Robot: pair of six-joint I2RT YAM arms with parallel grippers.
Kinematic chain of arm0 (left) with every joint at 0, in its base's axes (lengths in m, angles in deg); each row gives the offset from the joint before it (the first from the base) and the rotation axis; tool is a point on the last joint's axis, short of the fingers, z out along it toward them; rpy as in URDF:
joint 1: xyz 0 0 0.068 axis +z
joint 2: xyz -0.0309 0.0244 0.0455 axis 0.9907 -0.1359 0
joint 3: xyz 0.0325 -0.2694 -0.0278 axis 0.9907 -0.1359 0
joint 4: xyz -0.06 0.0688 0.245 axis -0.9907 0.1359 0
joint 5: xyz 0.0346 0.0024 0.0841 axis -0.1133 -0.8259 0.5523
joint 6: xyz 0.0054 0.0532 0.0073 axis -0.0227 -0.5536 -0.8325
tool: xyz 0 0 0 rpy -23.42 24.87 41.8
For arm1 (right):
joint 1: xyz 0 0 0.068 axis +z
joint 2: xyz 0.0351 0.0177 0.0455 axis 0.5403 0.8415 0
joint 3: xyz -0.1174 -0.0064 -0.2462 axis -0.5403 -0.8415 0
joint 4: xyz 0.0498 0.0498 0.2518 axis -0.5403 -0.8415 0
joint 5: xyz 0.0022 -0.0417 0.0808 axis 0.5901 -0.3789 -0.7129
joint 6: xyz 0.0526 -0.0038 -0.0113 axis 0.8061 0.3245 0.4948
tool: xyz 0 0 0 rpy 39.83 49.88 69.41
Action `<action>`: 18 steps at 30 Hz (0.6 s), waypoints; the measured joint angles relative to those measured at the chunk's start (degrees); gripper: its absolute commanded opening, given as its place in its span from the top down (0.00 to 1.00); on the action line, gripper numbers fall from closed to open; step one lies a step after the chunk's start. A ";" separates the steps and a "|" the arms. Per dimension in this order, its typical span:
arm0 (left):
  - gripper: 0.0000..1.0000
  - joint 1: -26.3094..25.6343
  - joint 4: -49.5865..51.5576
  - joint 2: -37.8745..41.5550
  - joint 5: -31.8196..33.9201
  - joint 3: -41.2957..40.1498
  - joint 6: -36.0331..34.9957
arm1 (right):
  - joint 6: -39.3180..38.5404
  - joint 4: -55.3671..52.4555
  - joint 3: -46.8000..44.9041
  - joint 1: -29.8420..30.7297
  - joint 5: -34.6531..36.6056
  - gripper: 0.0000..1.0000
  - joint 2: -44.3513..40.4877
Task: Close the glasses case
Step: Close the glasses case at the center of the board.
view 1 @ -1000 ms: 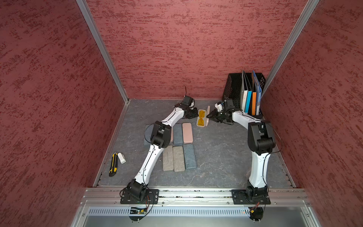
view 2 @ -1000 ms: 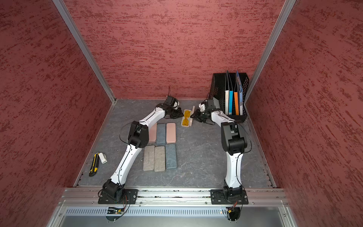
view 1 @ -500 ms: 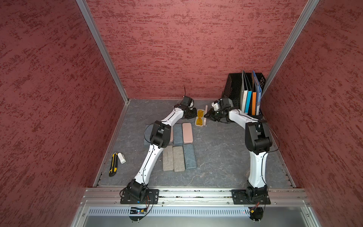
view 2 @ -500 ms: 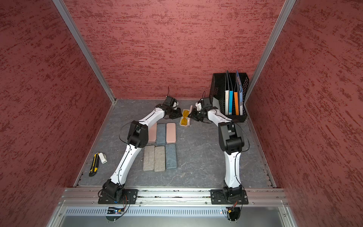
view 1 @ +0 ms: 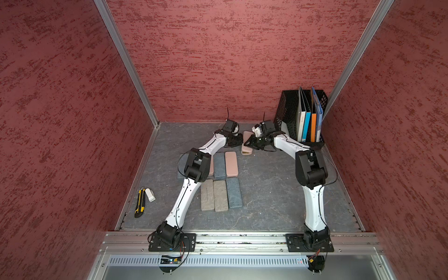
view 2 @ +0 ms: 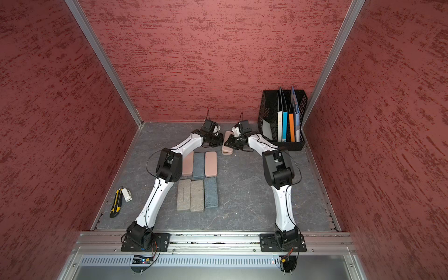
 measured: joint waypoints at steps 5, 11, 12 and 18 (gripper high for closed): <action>0.85 -0.61 -5.18 3.26 -1.42 -7.08 1.40 | -0.44 -2.03 0.35 2.73 -1.36 0.58 2.14; 0.69 -0.35 -8.26 8.68 -1.49 -15.45 3.96 | -0.85 -7.13 1.77 2.84 -2.25 0.50 2.03; 0.67 -0.20 -8.55 9.44 -1.44 -16.33 4.33 | -0.87 -7.45 1.92 2.82 -2.23 0.49 1.88; 0.58 0.61 -11.19 15.39 -3.37 -22.51 5.31 | -0.31 -7.39 1.57 0.79 -1.51 0.46 0.31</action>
